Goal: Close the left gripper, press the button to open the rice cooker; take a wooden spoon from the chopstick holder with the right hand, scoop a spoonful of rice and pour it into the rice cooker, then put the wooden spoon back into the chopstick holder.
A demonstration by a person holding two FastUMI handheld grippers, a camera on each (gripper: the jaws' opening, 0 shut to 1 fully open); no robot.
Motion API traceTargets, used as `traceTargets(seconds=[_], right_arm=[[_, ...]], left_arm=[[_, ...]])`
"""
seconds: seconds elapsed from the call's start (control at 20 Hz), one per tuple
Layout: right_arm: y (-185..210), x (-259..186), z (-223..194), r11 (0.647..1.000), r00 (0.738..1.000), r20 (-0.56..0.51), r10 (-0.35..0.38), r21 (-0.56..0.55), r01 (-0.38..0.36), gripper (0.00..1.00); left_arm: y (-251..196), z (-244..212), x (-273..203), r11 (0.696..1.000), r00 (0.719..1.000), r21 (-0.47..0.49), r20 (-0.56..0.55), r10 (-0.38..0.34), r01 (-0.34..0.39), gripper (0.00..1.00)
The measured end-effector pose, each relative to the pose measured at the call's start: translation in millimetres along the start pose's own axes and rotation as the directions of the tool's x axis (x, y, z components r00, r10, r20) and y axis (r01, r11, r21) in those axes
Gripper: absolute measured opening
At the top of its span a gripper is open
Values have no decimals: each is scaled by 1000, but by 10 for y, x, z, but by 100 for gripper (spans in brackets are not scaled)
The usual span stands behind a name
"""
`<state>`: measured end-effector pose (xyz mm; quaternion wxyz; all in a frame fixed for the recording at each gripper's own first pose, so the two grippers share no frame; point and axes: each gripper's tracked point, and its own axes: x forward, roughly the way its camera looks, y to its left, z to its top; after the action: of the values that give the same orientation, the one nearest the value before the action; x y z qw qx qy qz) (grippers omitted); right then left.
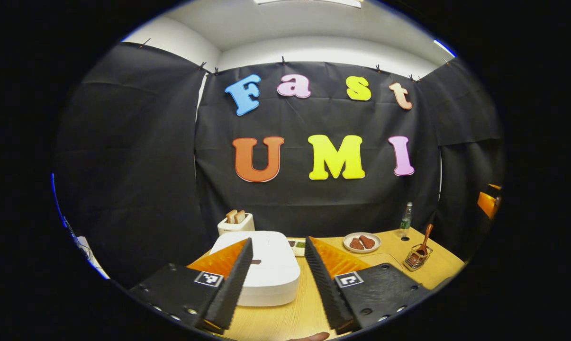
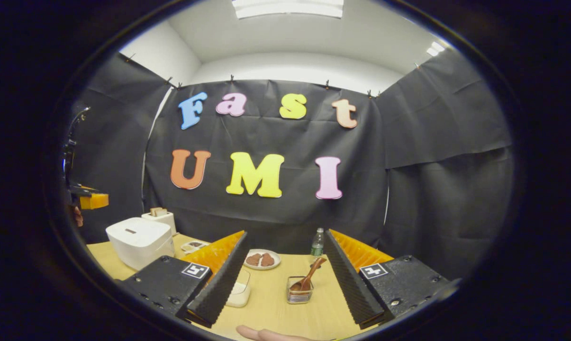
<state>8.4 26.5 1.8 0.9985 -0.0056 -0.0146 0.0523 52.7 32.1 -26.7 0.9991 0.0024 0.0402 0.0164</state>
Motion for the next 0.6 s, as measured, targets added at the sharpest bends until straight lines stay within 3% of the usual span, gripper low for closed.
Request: traceTargets(seconds=[0.05,0.25,0.3,0.35,0.6], right_arm=[[0,9,-10,1000,1000,2,0,6,0,98],[33,100,-118,1000,1000,-12,7,0,-7,100],[38,126,-149,1000,1000,-16,9,-3,-9,98],[52,160,-184,1000,1000,-18,11,-4,-11,98],[65,315,-386,1000,999,-44,26,8,-25,100]], left_arm=[[52,-46,40,1000,1000,5,-16,6,-6,54],[284,-168,223,999,997,2,-64,47,-47,32],[364,-189,289,998,995,-13,-78,67,-68,13],[425,-227,349,996,992,-24,-98,80,-83,1],[554,-558,651,992,966,-21,-231,114,-122,0]])
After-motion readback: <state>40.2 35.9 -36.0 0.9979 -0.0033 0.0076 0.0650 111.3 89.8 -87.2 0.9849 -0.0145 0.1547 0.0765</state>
